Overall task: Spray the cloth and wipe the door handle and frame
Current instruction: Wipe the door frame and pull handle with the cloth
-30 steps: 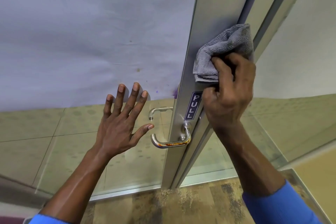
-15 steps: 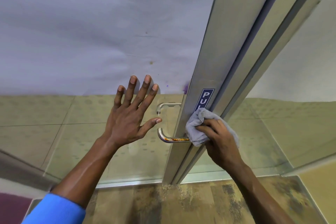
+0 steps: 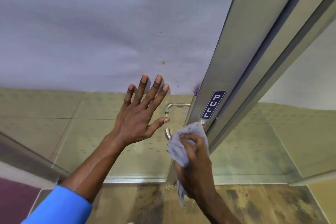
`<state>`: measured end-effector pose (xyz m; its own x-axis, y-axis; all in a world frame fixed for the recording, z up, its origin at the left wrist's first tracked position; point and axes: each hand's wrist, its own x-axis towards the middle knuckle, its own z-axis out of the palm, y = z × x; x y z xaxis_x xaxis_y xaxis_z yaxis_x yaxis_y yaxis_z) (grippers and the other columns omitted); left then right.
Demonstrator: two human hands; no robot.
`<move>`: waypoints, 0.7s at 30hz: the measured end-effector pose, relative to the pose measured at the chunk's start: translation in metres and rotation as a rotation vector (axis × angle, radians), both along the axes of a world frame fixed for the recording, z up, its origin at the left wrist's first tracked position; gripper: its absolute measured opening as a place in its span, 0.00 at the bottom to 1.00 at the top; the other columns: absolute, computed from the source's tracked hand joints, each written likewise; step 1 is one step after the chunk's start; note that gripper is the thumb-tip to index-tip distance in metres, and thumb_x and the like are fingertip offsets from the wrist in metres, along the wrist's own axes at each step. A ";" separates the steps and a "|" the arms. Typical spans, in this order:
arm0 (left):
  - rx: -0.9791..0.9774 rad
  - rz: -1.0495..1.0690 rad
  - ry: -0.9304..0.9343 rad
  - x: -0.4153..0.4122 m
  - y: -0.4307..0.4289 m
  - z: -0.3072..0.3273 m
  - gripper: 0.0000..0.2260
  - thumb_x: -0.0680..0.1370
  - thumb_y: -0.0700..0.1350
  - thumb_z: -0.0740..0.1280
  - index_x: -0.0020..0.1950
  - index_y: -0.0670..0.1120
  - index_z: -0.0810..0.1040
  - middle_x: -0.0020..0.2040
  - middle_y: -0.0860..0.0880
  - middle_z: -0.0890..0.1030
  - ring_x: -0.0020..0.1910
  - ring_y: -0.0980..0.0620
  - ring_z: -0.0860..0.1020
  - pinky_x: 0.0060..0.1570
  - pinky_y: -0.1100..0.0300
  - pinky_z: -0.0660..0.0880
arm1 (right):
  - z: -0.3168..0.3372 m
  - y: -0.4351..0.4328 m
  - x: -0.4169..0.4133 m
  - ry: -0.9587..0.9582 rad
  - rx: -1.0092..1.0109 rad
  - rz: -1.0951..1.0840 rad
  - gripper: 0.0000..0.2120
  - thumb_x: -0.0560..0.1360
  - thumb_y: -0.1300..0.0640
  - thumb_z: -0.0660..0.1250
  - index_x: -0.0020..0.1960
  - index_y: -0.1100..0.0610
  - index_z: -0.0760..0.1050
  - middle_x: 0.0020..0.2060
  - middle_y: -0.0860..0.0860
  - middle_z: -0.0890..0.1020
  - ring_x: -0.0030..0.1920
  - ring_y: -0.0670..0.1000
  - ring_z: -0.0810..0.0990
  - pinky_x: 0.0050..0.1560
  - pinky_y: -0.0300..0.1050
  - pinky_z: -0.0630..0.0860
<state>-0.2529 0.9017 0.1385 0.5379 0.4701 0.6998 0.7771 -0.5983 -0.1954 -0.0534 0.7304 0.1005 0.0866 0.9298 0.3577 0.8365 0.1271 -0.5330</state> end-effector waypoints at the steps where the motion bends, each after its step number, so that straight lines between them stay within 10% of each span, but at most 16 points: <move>1: 0.000 -0.001 0.001 0.000 0.000 0.001 0.41 0.89 0.66 0.57 0.94 0.50 0.43 0.94 0.48 0.37 0.93 0.41 0.33 0.90 0.43 0.29 | 0.001 0.004 -0.014 -0.092 0.003 -0.012 0.28 0.65 0.61 0.84 0.64 0.62 0.83 0.60 0.57 0.84 0.58 0.52 0.82 0.60 0.46 0.85; 7: -0.003 -0.027 -0.035 0.000 -0.002 0.002 0.39 0.89 0.49 0.60 0.94 0.51 0.40 0.94 0.50 0.36 0.93 0.43 0.32 0.90 0.44 0.29 | 0.017 0.020 -0.063 -0.347 -0.113 -0.025 0.30 0.68 0.52 0.77 0.69 0.57 0.81 0.61 0.57 0.84 0.62 0.53 0.84 0.50 0.40 0.85; 14: -0.004 -0.053 -0.056 -0.001 0.000 -0.001 0.38 0.89 0.48 0.60 0.94 0.50 0.42 0.94 0.50 0.38 0.93 0.42 0.34 0.90 0.44 0.30 | 0.009 0.002 -0.014 -0.166 -0.140 -0.143 0.36 0.64 0.57 0.84 0.71 0.52 0.79 0.70 0.52 0.76 0.66 0.59 0.81 0.56 0.57 0.84; 19: 0.000 -0.069 -0.068 0.000 -0.001 0.000 0.38 0.90 0.49 0.59 0.94 0.51 0.41 0.94 0.50 0.38 0.93 0.42 0.34 0.90 0.44 0.31 | -0.003 0.001 0.055 -0.173 -0.043 -0.077 0.36 0.67 0.64 0.80 0.72 0.54 0.72 0.69 0.53 0.80 0.61 0.59 0.85 0.39 0.50 0.87; 21: 0.000 -0.066 -0.066 -0.001 -0.001 0.000 0.38 0.90 0.50 0.59 0.94 0.50 0.41 0.94 0.50 0.38 0.93 0.42 0.34 0.90 0.44 0.30 | -0.004 0.003 0.064 -0.074 -0.014 -0.028 0.31 0.74 0.61 0.73 0.76 0.53 0.69 0.72 0.48 0.77 0.65 0.52 0.82 0.50 0.48 0.87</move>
<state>-0.2535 0.9007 0.1387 0.5202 0.4350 0.7350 0.7474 -0.6483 -0.1452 0.0108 0.7336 0.0965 0.0863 0.9322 0.3514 0.8766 0.0966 -0.4714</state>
